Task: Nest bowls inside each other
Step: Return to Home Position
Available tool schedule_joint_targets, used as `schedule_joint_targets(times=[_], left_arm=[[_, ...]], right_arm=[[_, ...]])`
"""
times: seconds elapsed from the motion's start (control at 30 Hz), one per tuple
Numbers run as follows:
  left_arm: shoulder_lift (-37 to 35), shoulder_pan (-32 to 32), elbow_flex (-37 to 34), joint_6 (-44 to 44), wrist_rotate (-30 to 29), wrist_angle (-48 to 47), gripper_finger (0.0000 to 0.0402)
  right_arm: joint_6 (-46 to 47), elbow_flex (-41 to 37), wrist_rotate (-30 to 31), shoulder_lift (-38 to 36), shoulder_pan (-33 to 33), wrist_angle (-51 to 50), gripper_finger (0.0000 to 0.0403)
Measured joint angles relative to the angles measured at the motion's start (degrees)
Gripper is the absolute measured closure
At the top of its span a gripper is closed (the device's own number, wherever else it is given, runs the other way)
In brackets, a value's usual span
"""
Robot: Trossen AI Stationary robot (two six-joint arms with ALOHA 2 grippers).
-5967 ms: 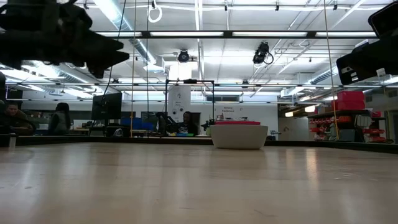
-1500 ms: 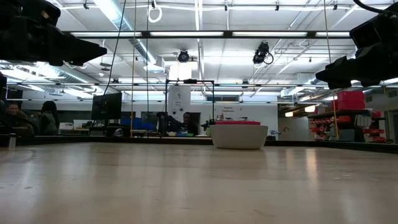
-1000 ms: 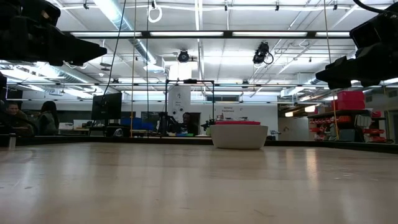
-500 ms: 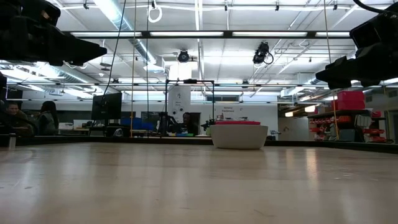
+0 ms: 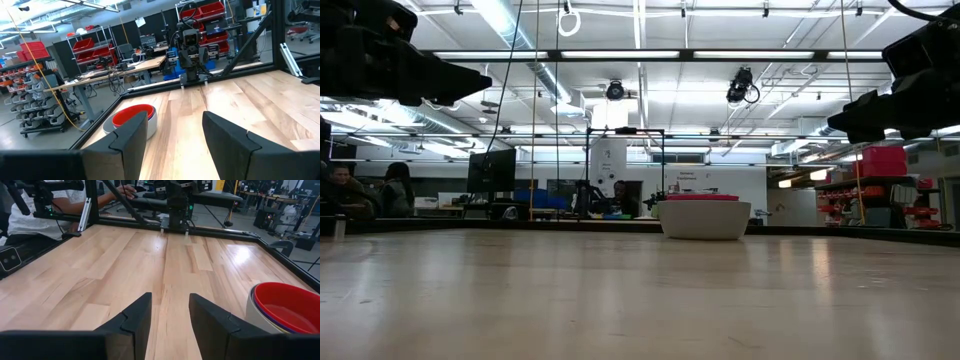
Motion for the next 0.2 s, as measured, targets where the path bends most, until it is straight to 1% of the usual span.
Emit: schedule_joint_targets(times=[0.2], left_arm=[[0.00,0.01,0.00,0.00,-0.02,0.00,0.0203]], right_arm=[[0.02,0.00,0.00,0.00,0.00,0.00,0.0261]])
